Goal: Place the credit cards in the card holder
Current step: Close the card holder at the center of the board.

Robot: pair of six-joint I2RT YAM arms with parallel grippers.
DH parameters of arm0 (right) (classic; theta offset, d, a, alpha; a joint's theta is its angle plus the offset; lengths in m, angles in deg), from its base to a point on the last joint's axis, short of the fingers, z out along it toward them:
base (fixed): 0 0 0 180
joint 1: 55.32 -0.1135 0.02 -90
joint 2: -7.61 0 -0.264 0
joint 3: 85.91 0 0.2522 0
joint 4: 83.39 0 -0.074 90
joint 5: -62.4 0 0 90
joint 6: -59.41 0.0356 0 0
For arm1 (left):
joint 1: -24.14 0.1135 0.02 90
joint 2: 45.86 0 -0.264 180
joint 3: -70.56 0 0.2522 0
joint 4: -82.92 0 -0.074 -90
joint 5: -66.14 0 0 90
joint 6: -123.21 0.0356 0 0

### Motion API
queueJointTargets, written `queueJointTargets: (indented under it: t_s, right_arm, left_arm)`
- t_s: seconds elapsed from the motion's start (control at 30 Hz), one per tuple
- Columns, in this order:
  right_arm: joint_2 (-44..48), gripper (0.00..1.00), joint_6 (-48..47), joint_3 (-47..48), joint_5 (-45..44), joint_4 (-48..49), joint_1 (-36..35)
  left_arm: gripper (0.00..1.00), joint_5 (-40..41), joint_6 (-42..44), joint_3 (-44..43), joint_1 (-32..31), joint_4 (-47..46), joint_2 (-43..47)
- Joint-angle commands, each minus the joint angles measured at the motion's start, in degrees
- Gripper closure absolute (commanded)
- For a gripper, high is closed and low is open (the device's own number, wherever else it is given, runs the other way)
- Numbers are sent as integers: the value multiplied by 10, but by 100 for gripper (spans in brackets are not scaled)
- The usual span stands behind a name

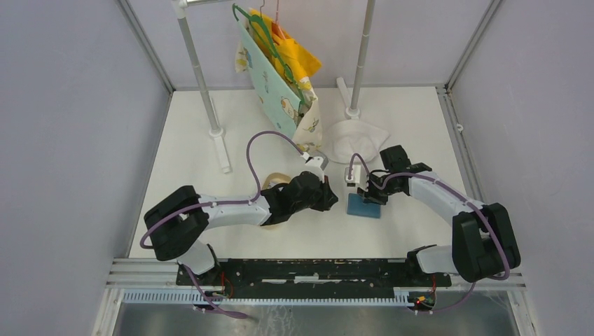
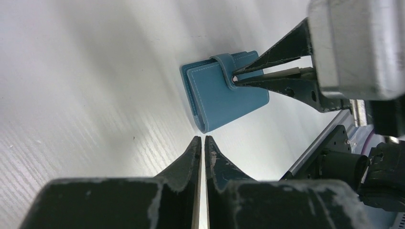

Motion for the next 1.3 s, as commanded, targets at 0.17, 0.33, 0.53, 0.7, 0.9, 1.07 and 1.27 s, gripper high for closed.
queueJointTargets:
  t_s: [0.17, 0.33, 0.53, 0.7, 0.9, 1.07, 1.27]
  right_arm:
    - [-41, 83, 8, -17, -48, -2, -25]
    - [-79, 83, 35, -13, -94, 9, -25]
    - [-49, 76, 30, 19, -44, -14, -8]
    - [99, 35, -10, 58, 46, -17, 44]
    - [195, 2, 74, -45, 98, 96, 94]
    - [171, 2, 77, -15, 159, 39, 155]
    - [187, 2, 95, -29, 153, 64, 160]
  left_arm:
    - [89, 20, 35, 9, -3, 6, 53]
    - [90, 15, 31, 18, -3, 5, 66]
    - [85, -18, 10, 40, -3, -25, 90]
    - [45, -70, -46, 65, -3, -76, 106]
    - [28, -113, -107, 69, -9, -140, 51]
    - [39, -77, -110, 14, -20, -76, -31]
    - [55, -17, -101, -88, -19, 39, -128]
